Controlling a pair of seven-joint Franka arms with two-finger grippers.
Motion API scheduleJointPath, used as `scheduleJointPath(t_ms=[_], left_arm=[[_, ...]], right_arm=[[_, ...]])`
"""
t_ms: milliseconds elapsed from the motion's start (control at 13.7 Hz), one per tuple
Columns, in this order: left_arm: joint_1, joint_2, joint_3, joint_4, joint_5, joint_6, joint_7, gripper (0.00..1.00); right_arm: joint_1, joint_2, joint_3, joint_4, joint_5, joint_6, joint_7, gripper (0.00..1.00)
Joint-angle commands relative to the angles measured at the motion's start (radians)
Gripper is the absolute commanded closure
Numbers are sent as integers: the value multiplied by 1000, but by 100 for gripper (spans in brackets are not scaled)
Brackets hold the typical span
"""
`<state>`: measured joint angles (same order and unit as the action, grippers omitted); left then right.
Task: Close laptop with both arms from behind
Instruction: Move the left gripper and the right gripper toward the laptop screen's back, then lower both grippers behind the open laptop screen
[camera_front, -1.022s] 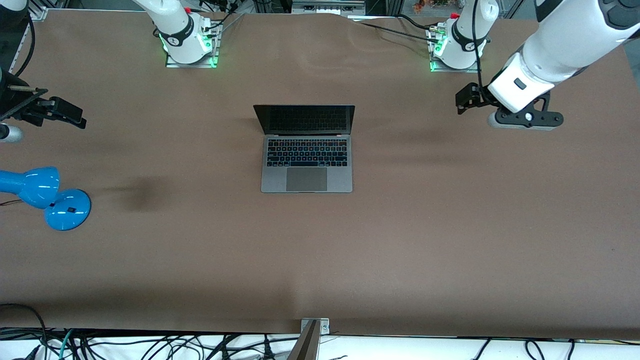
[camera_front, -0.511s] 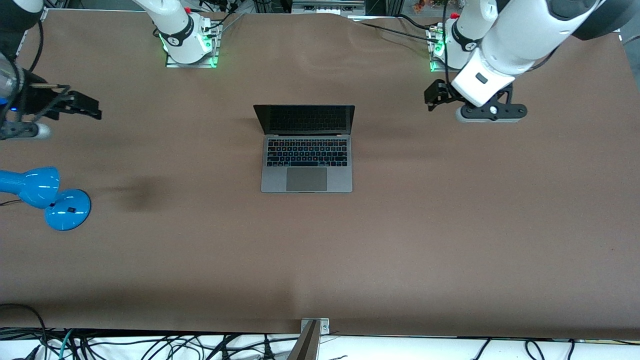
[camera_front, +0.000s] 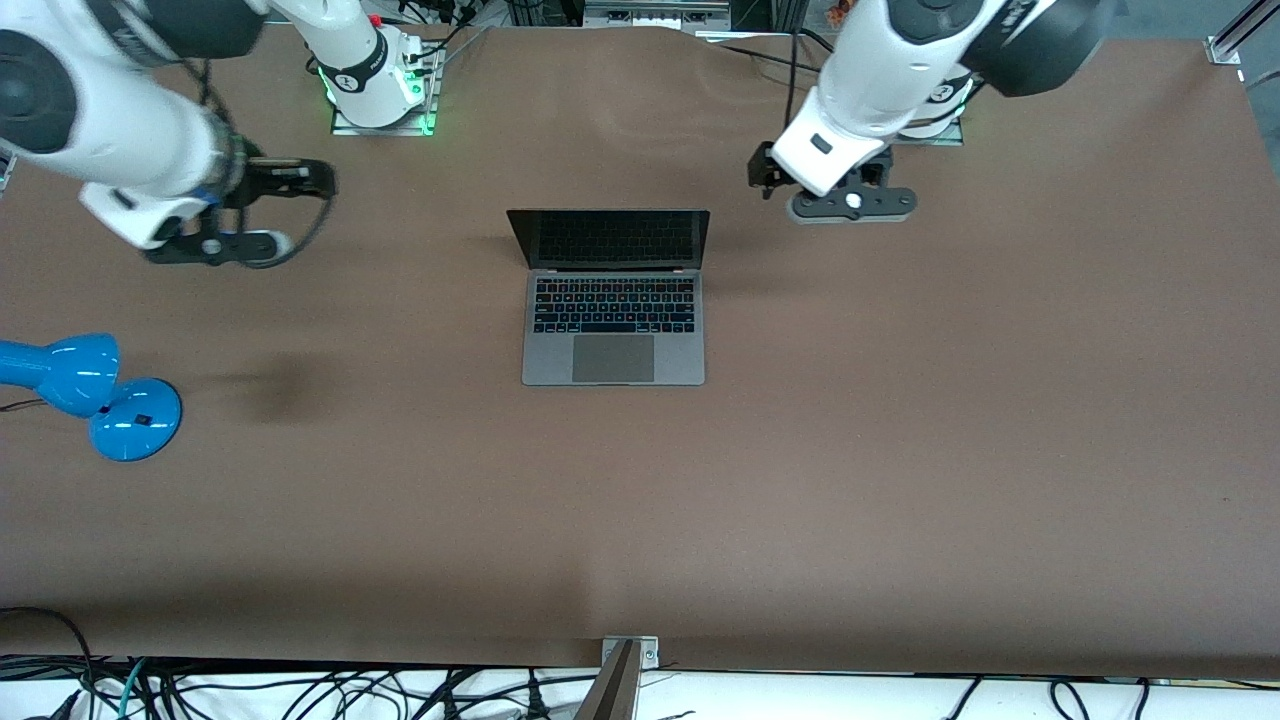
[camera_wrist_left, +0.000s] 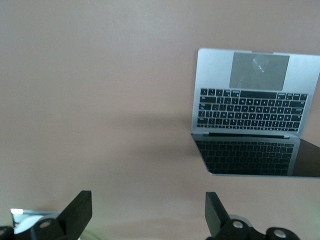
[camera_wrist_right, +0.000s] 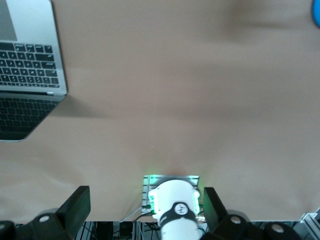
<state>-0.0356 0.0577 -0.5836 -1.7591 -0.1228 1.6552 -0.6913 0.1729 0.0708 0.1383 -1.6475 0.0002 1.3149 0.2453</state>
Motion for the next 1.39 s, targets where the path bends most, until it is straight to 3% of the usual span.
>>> scheduleJointPath(t_ms=[0,219,511,584,657,730,803,1315], left_arm=[[5,48,-54,6,-72,5,-80,0],[-27,83,-56,6,-156,1,-85,3],[-70,139,-56,10,-296,1,-187,24],[-94,148,-55,9,-288,3,-204,41],[-105,158,-55,7,-287,3,-214,63],[-113,169,-55,6,-285,3,-227,86],[-124,178,-55,3,-285,3,-229,100],[-127,298,-55,-5,-233,11,-212,100]], right_arm=[[-9,-66,78,-131,70,68,66,0],[-9,-158,171,-326,115,219,144,0],[-10,-171,378,-458,138,407,382,4],[-9,-172,409,-492,142,473,400,19],[-9,-169,438,-506,142,509,434,48],[-9,-161,454,-508,142,517,465,95],[-9,-145,471,-506,141,518,471,100],[-1,-88,481,-511,118,613,470,100]])
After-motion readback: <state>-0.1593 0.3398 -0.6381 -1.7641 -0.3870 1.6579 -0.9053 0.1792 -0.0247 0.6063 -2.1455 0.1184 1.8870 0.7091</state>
